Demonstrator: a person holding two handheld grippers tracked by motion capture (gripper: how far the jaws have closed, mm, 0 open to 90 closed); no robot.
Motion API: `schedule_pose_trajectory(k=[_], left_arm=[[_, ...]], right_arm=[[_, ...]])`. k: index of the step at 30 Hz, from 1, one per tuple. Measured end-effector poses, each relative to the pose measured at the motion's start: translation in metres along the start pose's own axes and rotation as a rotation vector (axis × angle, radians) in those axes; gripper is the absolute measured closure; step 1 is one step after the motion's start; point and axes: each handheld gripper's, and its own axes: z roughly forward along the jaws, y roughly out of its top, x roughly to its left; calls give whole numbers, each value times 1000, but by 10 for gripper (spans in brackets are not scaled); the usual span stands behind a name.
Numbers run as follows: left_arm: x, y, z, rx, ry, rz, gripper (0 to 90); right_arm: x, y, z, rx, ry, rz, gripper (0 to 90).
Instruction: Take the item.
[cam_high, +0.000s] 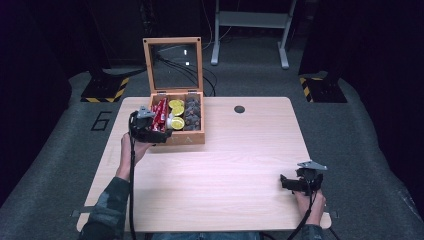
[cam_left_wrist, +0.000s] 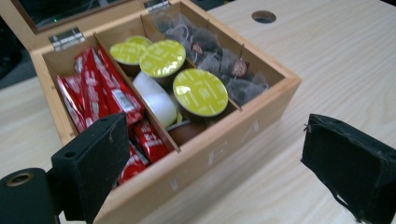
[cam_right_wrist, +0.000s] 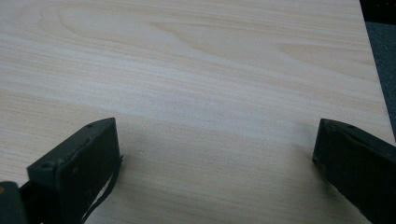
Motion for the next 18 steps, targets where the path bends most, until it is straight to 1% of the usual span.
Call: schedule_pose_trajectory(k=[1, 2, 3, 5, 7, 9, 10, 11, 12, 13, 15, 17, 18], left_arm=[[0, 0, 0, 0, 0, 0, 73], [1, 5, 3, -11, -1, -12, 74], [1, 5, 3, -11, -1, -12, 73], [5, 11, 7, 0, -5, -15, 74], [6, 14, 10, 1, -1, -16, 74], [7, 16, 12, 6, -5, -20, 75], [8, 18, 17, 12, -9, -26, 75], [8, 18, 17, 12, -9, -26, 75], [8, 21, 21, 15, -8, -32, 76], [8, 22, 23, 15, -4, -28, 78], [7, 24, 27, 20, 20, -3, 96], [7, 24, 29, 25, 19, 4, 96], [6, 24, 34, 36, 16, 12, 97]], right_arm=[[0, 0, 0, 0, 0, 0, 0], [0, 0, 0, -1, 0, -1, 0], [0, 0, 0, -1, 0, -1, 0], [0, 0, 0, 1, 0, 2, 0], [0, 0, 0, 0, 0, -1, 0], [0, 0, 0, 0, 0, 1, 0], [0, 0, 0, 1, 1, 2, 0], [0, 0, 0, 1, 1, 2, 0], [0, 0, 0, -1, 0, 1, 0], [0, 0, 0, -1, 1, -1, 1], [0, 0, 0, -1, 0, -1, 0], [0, 0, 0, -1, 1, -1, 1], [0, 0, 0, 0, 1, -2, 1]])
